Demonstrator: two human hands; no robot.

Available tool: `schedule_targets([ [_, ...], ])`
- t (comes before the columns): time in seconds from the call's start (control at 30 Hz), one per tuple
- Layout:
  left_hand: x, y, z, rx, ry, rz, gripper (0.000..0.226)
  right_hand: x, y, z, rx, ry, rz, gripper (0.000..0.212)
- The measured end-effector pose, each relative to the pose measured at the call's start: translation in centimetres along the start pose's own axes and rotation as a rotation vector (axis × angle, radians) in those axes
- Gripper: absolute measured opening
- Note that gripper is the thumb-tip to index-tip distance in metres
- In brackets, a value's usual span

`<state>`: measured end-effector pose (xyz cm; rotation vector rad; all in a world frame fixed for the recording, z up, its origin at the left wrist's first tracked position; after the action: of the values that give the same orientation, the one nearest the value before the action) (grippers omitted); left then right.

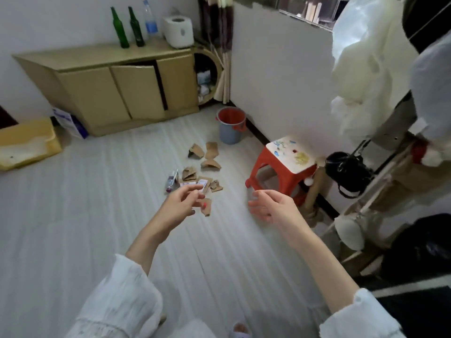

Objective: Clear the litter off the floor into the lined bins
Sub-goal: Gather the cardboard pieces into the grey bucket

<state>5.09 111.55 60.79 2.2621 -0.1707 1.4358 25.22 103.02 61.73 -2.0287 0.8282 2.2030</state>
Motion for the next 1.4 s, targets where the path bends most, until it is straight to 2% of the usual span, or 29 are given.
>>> schedule_targets([
  [0.2, -0.5, -7.8, -7.3, 0.136, 0.053, -0.047, 0.020, -3.8, -10.8, 6.3, -0.109, 0.059, 0.018, 0.016],
  [0.37, -2.1, -18.2, -16.5, 0.220, 0.070, -0.061, 0.020, -6.6, -22.0, 15.1, -0.151, 0.093, 0.014, 0.017],
  [0.5, -3.4, -25.7, -24.2, 0.199, 0.042, -0.078, 0.021, -9.7, -30.0, 21.8, -0.146, 0.193, 0.009, 0.019],
  [0.67, -3.8, -34.7, -34.3, 0.237, 0.052, -0.124, 0.021, -14.2, -38.6, 29.2, -0.088, 0.175, 0.013, 0.018],
  [0.93, -2.2, -48.2, -43.7, 0.125, 0.059, -0.075, 0.024, -17.1, -49.7, 38.8, -0.015, 0.114, 0.083, 0.022],
  [1.17, -1.2, -61.9, -53.5, 0.072, -0.015, -0.048, 0.021, -21.4, -63.8, 48.2, 0.003, -0.020, 0.110, 0.023],
  [1.4, 2.3, -76.8, -60.3, 0.037, -0.002, 0.006, 0.020, -28.3, -75.1, 54.1, 0.045, 0.026, 0.035, 0.021],
])
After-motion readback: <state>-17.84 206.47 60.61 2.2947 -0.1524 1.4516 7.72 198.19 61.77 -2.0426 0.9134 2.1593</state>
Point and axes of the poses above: each hand's wrist, its own y-axis away from the middle knuckle, its own z-axis out of the palm, x = y × z, the point moved 1 cm from there along -y, towards the middle knuckle, and after that the axes turned 9 degrees about -y, right-handed, at the moved point
